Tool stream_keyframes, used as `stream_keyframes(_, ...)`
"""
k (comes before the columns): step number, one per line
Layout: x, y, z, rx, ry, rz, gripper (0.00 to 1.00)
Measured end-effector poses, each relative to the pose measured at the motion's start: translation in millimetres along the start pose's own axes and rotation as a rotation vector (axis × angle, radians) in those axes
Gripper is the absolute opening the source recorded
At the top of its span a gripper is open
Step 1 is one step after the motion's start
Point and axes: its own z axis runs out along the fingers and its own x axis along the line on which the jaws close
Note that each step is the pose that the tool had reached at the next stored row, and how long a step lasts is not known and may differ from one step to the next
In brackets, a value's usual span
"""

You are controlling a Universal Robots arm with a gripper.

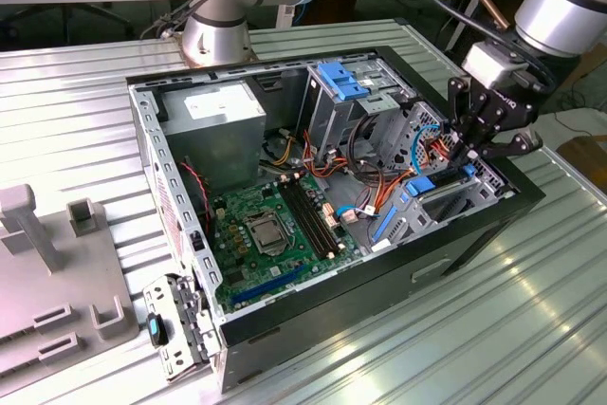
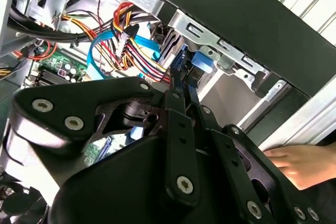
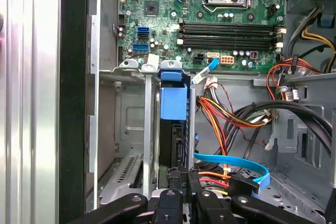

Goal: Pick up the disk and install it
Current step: 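Insert the first disk wire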

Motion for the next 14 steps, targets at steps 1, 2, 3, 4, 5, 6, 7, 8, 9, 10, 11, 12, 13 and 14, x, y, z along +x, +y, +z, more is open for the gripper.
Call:
stream_keyframes(1,0.1,0.5,0.0,0.0000,0.0001,0.000,0.16)
stream_keyframes(2,0.1,0.9,0.0,0.0000,0.0002,0.004,0.16)
stream_keyframes(3,0.2,1.1,0.1,0.0000,0.0004,0.012,0.16)
stream_keyframes(4,0.5,1.6,0.1,0.0000,0.0004,0.013,0.16)
stream_keyframes(5,1.5,2.2,0.3,0.0000,0.0004,0.013,0.16)
stream_keyframes(6,1.9,2.6,0.5,0.0000,0.0003,0.013,0.16)
stream_keyframes(7,2.4,2.9,0.6,0.0000,0.0004,0.013,0.16)
stream_keyframes(8,3.0,3.5,1.0,0.0000,0.0003,0.013,0.16)
stream_keyframes(9,3.1,3.9,1.1,0.0000,0.0003,0.013,0.16)
stream_keyframes(10,3.1,4.2,1.1,0.0000,0.0005,0.013,0.16)
stream_keyframes(11,3.1,4.3,1.6,0.0000,0.0004,0.013,0.16)
stream_keyframes(12,3.1,4.4,2.9,-0.0001,0.0002,0.013,0.16)
stream_keyframes(13,3.1,4.4,3.4,-0.0002,0.0005,0.013,0.16)
stream_keyframes(14,3.1,4.4,3.7,-0.0003,0.0005,0.013,0.16)
